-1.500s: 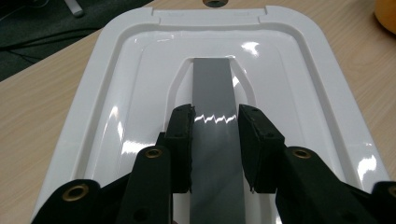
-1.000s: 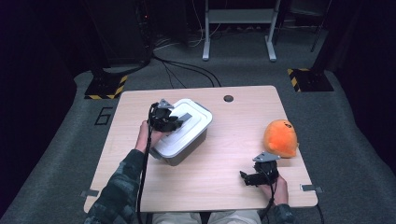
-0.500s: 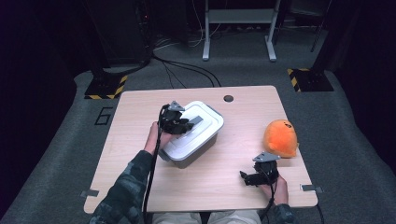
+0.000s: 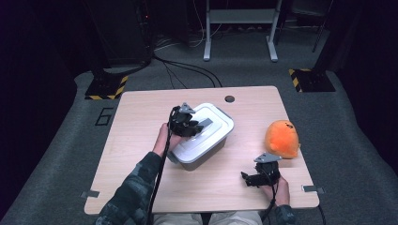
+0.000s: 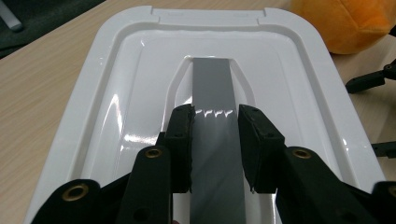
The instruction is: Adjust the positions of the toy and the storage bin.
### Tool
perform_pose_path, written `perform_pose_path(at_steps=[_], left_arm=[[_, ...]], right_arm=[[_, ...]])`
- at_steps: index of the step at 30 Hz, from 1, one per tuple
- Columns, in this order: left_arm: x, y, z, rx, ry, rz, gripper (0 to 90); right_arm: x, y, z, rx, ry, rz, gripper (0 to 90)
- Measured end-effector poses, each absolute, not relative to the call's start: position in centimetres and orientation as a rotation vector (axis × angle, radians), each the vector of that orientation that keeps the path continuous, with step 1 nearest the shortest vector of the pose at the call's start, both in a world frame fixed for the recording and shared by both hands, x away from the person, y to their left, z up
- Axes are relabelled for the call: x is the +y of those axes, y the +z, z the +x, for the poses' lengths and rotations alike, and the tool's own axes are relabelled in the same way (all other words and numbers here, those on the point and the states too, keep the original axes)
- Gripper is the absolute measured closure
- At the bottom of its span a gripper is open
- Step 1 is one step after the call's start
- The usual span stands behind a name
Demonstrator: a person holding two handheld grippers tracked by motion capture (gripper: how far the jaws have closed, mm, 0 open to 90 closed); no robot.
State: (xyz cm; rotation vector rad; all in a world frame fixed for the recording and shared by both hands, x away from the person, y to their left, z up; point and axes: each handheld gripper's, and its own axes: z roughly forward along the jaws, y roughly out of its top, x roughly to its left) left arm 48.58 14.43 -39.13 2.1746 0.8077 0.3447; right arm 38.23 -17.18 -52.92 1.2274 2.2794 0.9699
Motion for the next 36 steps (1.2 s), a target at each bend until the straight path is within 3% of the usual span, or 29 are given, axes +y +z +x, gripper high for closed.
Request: perform_pose_path(at_steps=[36], left_arm=[[11.7,-38.9,47.3,0.685,0.311,2.224,66.5]], right_arm=[[-17.2,-52.9,38.2,2.279,0.970,1.230,4.5]])
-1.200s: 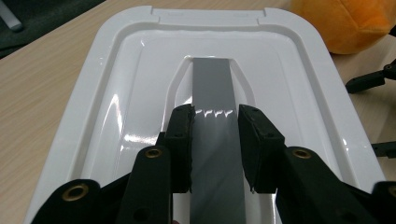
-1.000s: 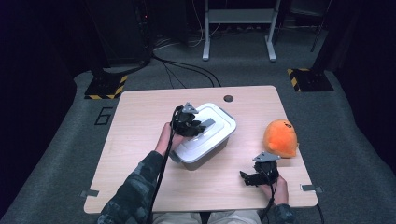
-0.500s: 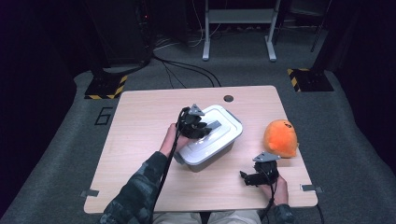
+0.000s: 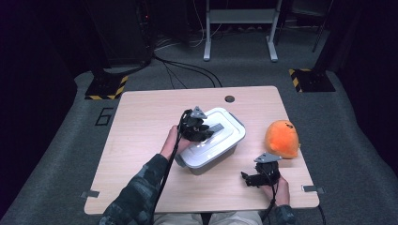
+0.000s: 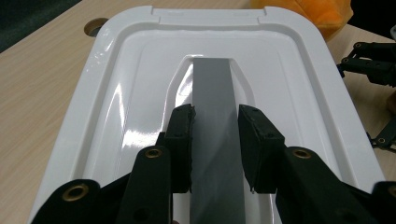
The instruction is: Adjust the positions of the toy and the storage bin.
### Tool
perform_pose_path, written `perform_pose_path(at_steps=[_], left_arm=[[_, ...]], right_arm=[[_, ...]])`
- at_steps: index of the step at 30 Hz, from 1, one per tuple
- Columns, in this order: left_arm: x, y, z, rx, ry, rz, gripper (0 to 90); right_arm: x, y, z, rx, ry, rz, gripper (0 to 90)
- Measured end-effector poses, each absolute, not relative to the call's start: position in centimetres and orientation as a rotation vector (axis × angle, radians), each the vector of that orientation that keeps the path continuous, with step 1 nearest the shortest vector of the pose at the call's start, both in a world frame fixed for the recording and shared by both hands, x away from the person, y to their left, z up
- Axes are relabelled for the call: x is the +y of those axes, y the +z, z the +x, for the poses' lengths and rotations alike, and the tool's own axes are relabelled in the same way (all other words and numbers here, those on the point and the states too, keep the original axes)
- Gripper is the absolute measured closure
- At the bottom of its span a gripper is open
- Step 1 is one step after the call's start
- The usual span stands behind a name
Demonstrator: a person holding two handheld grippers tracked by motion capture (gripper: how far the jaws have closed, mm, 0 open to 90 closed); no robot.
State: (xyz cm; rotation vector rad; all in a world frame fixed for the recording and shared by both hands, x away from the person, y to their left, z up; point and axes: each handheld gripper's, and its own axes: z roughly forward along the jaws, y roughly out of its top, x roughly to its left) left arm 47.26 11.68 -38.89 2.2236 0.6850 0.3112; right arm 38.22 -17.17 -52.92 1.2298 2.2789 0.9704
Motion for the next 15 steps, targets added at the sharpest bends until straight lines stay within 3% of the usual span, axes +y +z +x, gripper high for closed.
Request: perform_pose_path(at_steps=[15], left_arm=[[12.2,-37.6,47.0,0.680,0.327,2.190,66.5]], right_arm=[[-17.1,-52.9,38.2,2.270,0.973,1.236,4.6]])
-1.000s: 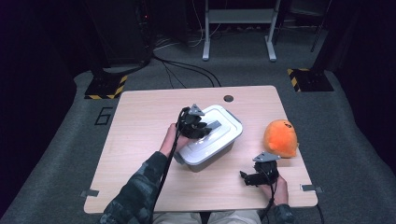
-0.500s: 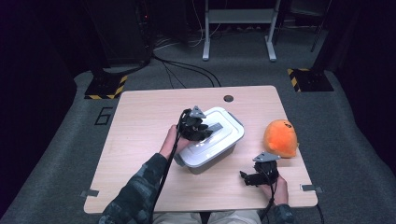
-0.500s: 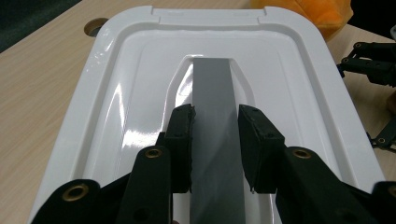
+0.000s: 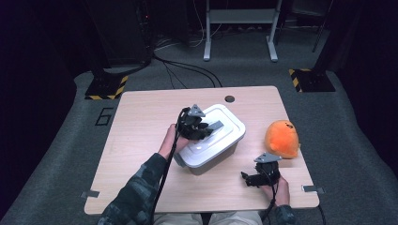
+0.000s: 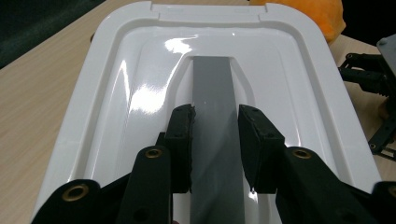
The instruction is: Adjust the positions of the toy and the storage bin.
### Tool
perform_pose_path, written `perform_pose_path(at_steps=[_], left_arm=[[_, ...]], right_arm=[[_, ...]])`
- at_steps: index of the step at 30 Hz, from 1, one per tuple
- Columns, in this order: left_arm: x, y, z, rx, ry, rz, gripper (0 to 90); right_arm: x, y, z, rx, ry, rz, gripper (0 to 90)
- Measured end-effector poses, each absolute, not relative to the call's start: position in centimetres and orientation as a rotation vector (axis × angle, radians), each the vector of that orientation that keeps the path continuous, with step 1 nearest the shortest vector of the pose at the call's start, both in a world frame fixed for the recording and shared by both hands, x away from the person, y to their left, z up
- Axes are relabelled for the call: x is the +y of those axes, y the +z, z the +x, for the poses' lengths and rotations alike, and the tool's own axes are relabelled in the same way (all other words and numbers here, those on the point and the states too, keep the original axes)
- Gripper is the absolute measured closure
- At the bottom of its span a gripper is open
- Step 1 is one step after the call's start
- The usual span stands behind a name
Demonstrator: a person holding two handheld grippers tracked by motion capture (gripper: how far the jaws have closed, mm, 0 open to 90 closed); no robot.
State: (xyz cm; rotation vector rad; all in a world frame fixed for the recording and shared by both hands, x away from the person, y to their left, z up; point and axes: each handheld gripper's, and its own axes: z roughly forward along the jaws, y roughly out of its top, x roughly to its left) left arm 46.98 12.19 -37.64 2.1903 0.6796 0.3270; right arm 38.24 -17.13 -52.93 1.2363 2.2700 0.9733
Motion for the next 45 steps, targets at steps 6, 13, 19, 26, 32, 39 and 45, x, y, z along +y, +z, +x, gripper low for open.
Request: perform_pose_path(at_steps=[6,13,19,26,32,39,45], left_arm=[[12.6,-36.5,46.8,0.674,0.347,2.173,66.5],[13.2,-35.9,46.7,0.675,0.362,2.167,66.5],[14.0,-35.5,46.6,0.688,0.378,2.158,66.5],[14.8,-35.1,46.6,0.703,0.392,2.153,66.4],[15.8,-34.9,46.7,0.715,0.404,2.145,66.5],[16.9,-34.7,46.7,0.745,0.418,2.136,66.5],[17.9,-34.5,46.8,0.761,0.428,2.126,66.5]], right_arm=[[-17.1,-52.9,38.3,2.271,0.973,1.233,4.5],[-17.1,-52.9,38.3,2.271,0.973,1.233,4.6],[-17.1,-52.9,38.2,2.271,0.973,1.236,4.6],[-17.1,-52.9,38.2,2.270,0.973,1.237,4.5],[-17.1,-52.9,38.2,2.269,0.973,1.237,4.6],[-17.1,-52.9,38.3,2.269,0.973,1.237,4.6],[-17.1,-52.9,38.3,2.268,0.973,1.238,4.6]])
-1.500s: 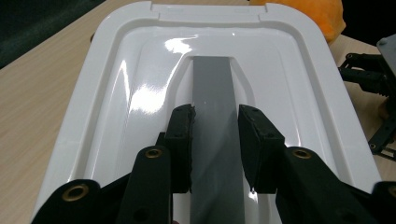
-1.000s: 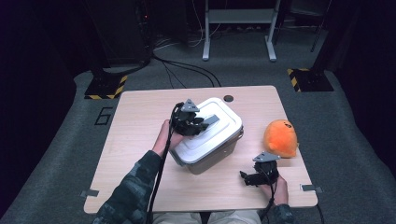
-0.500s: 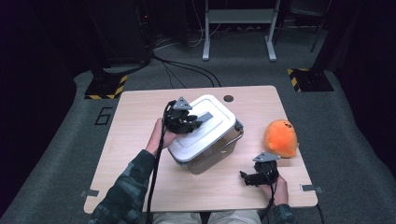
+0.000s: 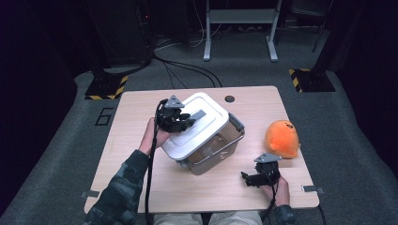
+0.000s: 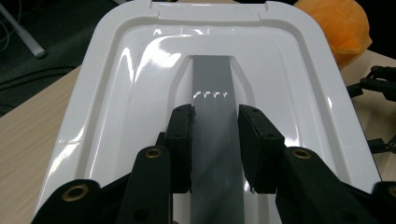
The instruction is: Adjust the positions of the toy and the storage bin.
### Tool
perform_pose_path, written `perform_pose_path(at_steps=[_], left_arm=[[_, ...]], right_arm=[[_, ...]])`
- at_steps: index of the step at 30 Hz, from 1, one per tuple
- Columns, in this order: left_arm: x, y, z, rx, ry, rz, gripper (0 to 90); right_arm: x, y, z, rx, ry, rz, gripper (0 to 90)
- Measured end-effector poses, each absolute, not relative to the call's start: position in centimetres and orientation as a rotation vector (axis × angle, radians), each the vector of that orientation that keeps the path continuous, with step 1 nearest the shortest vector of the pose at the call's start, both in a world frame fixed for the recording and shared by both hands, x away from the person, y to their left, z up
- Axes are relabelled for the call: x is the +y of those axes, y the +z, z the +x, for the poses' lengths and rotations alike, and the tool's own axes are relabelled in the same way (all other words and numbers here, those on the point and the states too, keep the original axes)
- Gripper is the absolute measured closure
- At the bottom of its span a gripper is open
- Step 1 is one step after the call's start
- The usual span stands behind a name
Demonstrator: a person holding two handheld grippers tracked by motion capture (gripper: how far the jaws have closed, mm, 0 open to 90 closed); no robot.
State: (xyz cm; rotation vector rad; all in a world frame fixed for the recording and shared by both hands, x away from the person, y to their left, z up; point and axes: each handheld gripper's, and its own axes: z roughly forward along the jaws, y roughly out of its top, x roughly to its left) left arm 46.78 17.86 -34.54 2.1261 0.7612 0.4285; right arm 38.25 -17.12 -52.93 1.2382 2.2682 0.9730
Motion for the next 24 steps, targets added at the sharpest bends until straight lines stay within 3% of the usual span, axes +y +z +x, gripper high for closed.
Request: perform_pose_path(at_steps=[24], left_arm=[[21.9,-34.3,47.0,0.844,0.479,2.092,66.5]], right_arm=[[-17.1,-52.9,38.2,2.268,0.972,1.242,4.7]])
